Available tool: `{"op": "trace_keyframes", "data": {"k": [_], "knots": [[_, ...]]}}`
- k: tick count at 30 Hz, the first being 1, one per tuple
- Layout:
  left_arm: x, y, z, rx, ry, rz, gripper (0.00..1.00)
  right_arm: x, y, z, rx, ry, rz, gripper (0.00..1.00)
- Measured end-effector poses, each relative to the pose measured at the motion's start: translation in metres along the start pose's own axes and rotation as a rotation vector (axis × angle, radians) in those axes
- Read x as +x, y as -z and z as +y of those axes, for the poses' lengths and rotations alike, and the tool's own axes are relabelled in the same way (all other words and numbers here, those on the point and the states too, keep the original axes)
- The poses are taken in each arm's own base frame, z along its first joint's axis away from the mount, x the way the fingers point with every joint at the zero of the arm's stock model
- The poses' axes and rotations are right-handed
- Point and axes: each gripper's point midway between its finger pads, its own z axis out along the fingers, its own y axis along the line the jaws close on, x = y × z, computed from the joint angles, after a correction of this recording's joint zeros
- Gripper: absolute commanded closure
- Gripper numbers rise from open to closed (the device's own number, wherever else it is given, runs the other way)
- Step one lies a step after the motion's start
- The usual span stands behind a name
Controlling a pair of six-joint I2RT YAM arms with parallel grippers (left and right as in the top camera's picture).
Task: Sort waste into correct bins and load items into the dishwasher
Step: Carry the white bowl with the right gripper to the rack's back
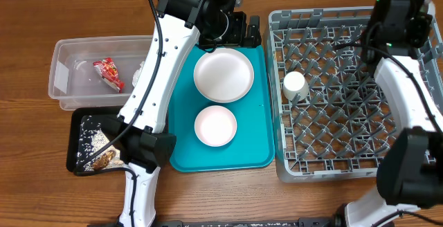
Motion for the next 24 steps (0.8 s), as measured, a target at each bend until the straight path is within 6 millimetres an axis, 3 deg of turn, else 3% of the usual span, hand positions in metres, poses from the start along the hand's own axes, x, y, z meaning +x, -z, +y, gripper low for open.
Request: {"op": "trace_keyframes", "data": {"k": [9,24], "knots": [[0.0,0.0,0.001,-0.003,0.0,-0.001,0.0,0.039,-0.015,0.029,0.011,0.184,0.084,0.96],[0.0,0.0,0.001,-0.006,0.0,-0.002,0.0,0.047,0.009,0.059,-0.025,0.28,0.082,0.96]]}}
